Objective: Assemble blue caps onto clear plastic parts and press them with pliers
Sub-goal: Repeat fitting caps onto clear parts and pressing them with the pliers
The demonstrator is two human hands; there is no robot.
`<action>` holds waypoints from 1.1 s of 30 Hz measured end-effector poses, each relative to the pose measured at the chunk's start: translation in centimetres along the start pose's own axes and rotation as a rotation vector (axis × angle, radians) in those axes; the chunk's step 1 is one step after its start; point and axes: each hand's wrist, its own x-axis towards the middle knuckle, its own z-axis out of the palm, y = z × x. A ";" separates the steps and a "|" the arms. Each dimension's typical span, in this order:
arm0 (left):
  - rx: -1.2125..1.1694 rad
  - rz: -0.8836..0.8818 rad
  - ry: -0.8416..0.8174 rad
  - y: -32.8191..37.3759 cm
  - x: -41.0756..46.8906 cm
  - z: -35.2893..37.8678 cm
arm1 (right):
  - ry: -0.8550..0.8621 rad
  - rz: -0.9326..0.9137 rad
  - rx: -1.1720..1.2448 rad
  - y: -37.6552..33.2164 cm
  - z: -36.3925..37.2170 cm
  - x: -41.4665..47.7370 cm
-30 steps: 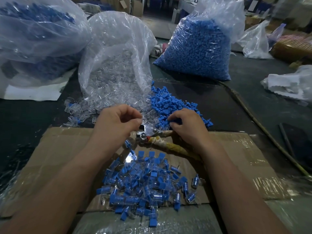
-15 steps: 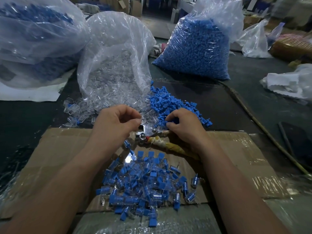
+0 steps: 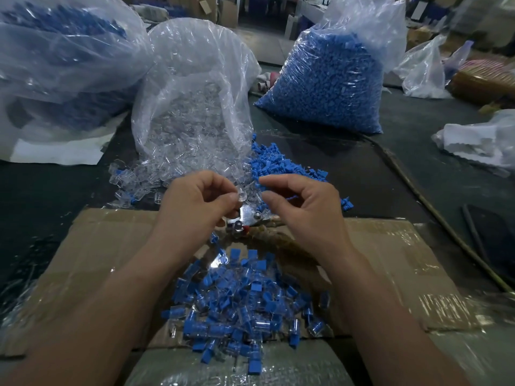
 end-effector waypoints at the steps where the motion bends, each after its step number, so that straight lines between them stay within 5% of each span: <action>1: 0.006 -0.002 0.001 0.1 0.0 0.1 | -0.016 -0.014 0.002 -0.2 0.2 -0.1; 22: 0.045 0.022 -0.056 0.5 -0.4 0.7 | -0.047 -0.075 -0.130 -0.1 1.0 -0.6; 33: -0.283 -0.095 -0.150 0.8 -0.2 -0.1 | -0.139 -0.047 0.115 0.1 0.5 -0.4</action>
